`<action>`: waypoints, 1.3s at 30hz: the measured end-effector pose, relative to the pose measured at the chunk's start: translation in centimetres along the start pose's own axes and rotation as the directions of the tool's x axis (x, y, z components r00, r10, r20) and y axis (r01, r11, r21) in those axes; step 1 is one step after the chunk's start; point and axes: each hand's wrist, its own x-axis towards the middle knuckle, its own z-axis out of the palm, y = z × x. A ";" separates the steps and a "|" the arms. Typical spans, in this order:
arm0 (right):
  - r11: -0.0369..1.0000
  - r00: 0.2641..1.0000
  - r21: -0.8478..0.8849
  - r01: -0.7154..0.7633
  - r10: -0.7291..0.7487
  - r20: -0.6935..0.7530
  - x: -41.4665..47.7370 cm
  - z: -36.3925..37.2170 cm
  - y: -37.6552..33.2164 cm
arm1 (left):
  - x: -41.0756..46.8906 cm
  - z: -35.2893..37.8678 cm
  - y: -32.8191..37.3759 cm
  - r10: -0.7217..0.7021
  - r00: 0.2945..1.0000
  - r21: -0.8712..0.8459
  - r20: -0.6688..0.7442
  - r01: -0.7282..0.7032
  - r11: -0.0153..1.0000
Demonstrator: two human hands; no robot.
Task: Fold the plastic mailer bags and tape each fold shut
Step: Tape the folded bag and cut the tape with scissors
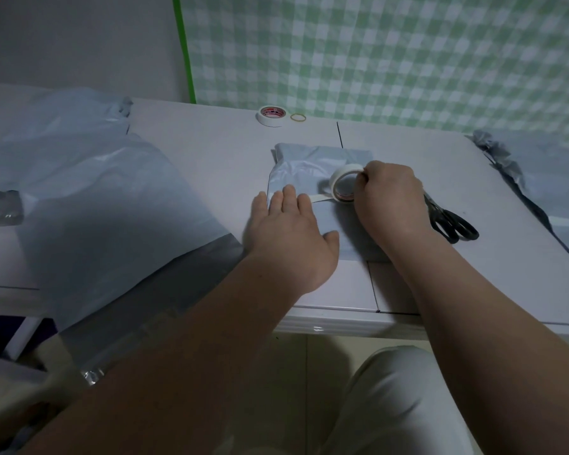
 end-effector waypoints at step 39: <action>0.958 0.996 0.280 0.059 -0.039 -0.076 -1.2 2.4 1.4 | 0.6 -1.6 1.1 0.052 0.998 0.018 -0.030 -0.051 0.999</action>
